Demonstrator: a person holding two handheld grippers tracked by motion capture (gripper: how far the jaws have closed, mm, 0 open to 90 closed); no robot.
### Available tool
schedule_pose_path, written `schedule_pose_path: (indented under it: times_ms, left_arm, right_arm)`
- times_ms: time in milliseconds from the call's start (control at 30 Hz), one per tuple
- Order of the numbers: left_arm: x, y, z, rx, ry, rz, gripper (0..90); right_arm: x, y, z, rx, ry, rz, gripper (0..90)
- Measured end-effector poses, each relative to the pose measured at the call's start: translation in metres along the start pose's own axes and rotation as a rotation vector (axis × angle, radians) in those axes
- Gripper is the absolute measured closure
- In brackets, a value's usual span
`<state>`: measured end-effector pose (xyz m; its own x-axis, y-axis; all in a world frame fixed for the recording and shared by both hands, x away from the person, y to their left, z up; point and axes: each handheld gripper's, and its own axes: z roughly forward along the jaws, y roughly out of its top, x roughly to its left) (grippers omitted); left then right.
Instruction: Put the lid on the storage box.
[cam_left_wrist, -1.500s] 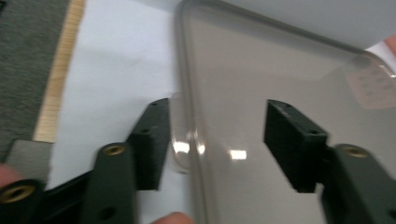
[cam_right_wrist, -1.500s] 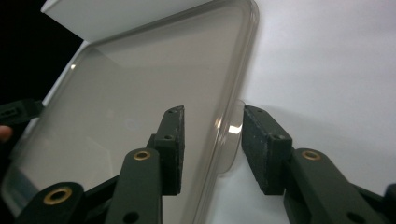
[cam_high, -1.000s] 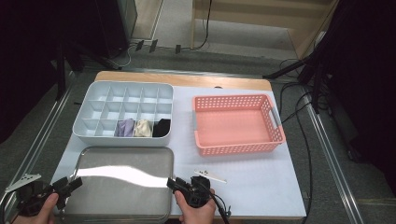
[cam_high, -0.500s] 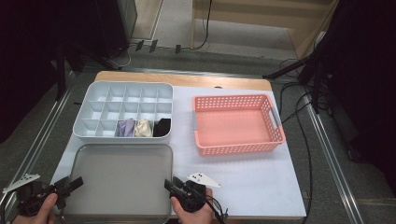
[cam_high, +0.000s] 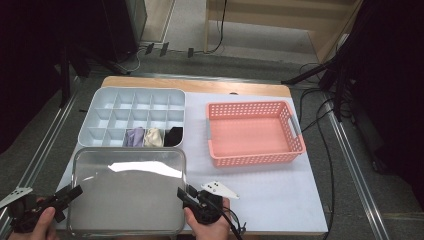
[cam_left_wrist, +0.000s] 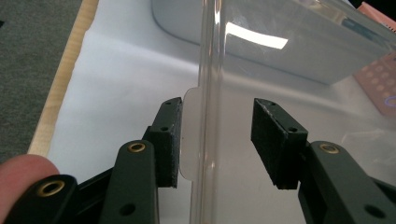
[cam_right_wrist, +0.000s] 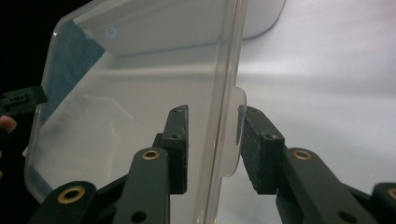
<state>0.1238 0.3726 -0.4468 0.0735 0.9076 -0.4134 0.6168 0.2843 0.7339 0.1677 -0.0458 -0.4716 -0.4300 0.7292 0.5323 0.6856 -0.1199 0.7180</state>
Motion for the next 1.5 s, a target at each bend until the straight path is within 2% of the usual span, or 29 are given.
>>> schedule_pose_path:
  times_ms: [133,300,433,500,600,700,733,767,833,967,1000,1100,1200,1267,1333,1400,1500]
  left_arm:
    - [-0.004,0.010,0.000,-0.014,-0.001,0.009,55.1]
    - [-0.003,0.025,0.005,-0.028,-0.003,0.021,54.7]
    - [0.001,0.035,0.013,-0.034,0.000,0.020,53.7]
    - [0.004,0.039,0.018,-0.030,-0.003,0.019,53.3]
    - [0.007,0.038,0.027,-0.032,0.013,0.027,53.1]
    - [0.009,0.034,0.033,-0.022,0.027,0.041,52.3]
    - [0.010,0.032,0.034,-0.030,0.019,0.042,50.7]
    - [0.010,0.031,0.035,-0.042,0.015,0.045,50.2]
    - [0.009,0.029,0.035,-0.036,0.018,0.056,48.6]
    - [0.008,0.022,0.036,0.005,-0.001,0.043,39.8]
    - [0.008,0.019,0.035,0.015,-0.002,0.043,39.1]
    - [0.008,0.011,0.030,0.051,-0.015,0.052,38.6]
    - [0.007,0.003,0.027,0.078,-0.030,0.053,38.1]
    - [0.004,0.001,0.026,0.075,-0.022,0.059,39.2]
    - [0.003,0.003,0.026,0.078,-0.016,0.047,39.1]
    - [0.003,0.006,0.029,0.070,-0.011,0.048,39.7]
    - [0.002,0.015,0.035,0.063,0.001,0.061,39.6]
  right_arm:
    - [0.001,0.010,0.001,-0.009,-0.008,0.004,65.8]
    - [0.003,0.024,0.009,-0.017,-0.021,-0.013,65.8]
    - [0.005,0.034,0.017,-0.022,-0.034,-0.023,65.8]
    - [0.005,0.039,0.022,-0.034,-0.040,-0.044,65.7]
    - [0.004,0.042,0.030,-0.031,-0.053,-0.048,64.3]
    - [0.002,0.039,0.038,-0.014,-0.080,-0.072,60.2]
    - [0.002,0.038,0.039,-0.009,-0.085,-0.075,58.6]
    - [0.001,0.035,0.041,-0.014,-0.080,-0.081,58.0]
    - [0.001,0.034,0.041,-0.025,-0.078,-0.089,57.7]
    - [0.001,0.032,0.040,-0.013,-0.080,-0.114,56.0]
    - [0.002,0.028,0.037,-0.006,-0.092,-0.131,56.0]
    - [0.005,0.015,0.029,0.027,-0.098,-0.140,56.4]
    - [0.006,-0.002,0.024,0.057,-0.048,-0.120,60.2]
    - [0.007,-0.007,0.023,0.043,-0.051,-0.113,61.0]
    - [0.007,-0.008,0.022,0.033,-0.051,-0.093,62.7]
    - [0.007,-0.006,0.023,0.030,-0.058,-0.073,63.6]
    - [0.008,0.000,0.027,0.028,-0.076,-0.076,64.2]
